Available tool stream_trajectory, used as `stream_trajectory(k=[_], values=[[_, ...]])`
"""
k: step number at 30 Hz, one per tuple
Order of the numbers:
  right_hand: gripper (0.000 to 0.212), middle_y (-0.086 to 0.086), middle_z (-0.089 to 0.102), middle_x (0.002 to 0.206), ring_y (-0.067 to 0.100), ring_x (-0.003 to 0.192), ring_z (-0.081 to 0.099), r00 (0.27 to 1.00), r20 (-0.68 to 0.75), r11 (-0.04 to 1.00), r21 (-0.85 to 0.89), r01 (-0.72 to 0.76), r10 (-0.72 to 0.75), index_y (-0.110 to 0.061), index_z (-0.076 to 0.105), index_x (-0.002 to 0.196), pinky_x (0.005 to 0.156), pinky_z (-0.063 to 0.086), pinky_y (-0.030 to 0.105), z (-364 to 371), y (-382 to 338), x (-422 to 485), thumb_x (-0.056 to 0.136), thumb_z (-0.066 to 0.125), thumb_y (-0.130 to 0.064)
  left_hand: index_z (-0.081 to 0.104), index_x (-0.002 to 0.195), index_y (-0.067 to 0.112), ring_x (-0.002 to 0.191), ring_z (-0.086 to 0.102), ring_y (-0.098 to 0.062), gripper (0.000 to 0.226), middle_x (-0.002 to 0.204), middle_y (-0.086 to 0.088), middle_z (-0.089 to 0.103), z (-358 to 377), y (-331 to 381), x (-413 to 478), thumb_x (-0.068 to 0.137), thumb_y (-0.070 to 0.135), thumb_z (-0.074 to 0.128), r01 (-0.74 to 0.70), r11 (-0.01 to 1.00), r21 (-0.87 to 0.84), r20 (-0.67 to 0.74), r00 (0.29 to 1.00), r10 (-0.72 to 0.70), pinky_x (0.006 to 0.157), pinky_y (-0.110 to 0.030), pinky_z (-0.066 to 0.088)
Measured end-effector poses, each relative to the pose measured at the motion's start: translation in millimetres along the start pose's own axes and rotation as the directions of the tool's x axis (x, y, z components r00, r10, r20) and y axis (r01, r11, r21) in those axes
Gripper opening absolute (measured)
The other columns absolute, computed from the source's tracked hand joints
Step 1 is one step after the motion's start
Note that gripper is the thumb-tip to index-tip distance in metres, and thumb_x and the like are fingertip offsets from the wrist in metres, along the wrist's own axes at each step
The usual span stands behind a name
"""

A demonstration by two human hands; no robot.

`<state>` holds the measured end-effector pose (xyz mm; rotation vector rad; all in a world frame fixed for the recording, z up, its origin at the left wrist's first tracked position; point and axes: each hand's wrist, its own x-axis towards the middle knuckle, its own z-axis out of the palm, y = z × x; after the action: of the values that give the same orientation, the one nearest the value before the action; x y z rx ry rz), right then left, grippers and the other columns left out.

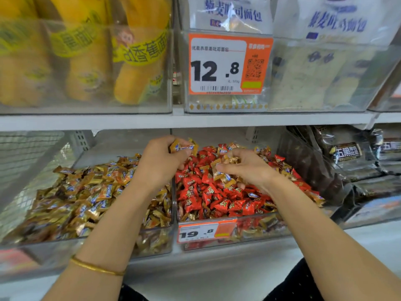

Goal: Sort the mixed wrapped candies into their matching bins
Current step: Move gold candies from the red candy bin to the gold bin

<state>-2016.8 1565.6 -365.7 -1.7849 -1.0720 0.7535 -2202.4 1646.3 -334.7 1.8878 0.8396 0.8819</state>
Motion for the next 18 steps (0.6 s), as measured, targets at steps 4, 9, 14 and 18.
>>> stream_trajectory(k=[4,9,14,18], values=[[0.035,0.006,0.051,0.079,0.013,0.054,0.037,0.999,0.042,0.994,0.109,0.01,-0.015,-0.011,0.056,0.111,0.04,0.033,0.025,6.3,-11.3,-7.9,0.082,0.072,-0.023,0.062,0.091,0.024,0.031,0.037,0.0,0.007,0.061,-0.005,0.054,-8.0,-8.7,1.6,0.091,0.018,0.059,0.044,0.998,-0.043,-0.011,0.999,-0.045,0.035,-0.013,0.027],[0.024,0.0,0.049,0.063,0.016,0.054,0.039,0.984,0.117,0.975,0.194,0.109,-0.134,-0.017,0.057,0.098,0.04,0.033,0.024,38.4,-49.1,-21.7,0.08,0.073,-0.021,0.061,0.089,0.024,0.049,0.048,-0.011,0.008,0.062,-0.004,0.057,-37.9,-24.7,2.3,0.09,0.017,0.06,0.136,0.989,-0.062,-0.077,0.987,-0.141,0.041,-0.018,0.034],[0.045,0.007,0.058,0.094,0.012,0.06,0.056,0.949,0.189,0.955,-0.105,0.277,-0.254,-0.008,0.051,0.124,0.045,0.049,0.025,107.4,-98.0,-4.4,0.087,0.065,-0.029,0.055,0.121,0.016,0.078,0.061,-0.024,0.029,0.106,-0.012,0.062,-75.0,-44.1,2.7,0.092,0.016,0.056,0.208,0.977,-0.037,-0.19,0.959,-0.211,0.063,-0.026,0.05],[0.07,0.003,0.027,0.153,0.021,0.131,0.042,0.951,0.276,0.955,-0.212,0.205,-0.143,-0.014,0.02,0.149,0.1,0.045,0.033,127.0,-114.8,12.6,0.094,0.046,-0.049,0.032,0.144,0.025,0.134,0.034,-0.025,0.048,0.149,-0.005,0.034,-87.2,-44.7,2.0,0.097,0.021,0.042,0.312,0.921,-0.232,-0.166,0.92,-0.354,0.1,-0.035,0.029]])
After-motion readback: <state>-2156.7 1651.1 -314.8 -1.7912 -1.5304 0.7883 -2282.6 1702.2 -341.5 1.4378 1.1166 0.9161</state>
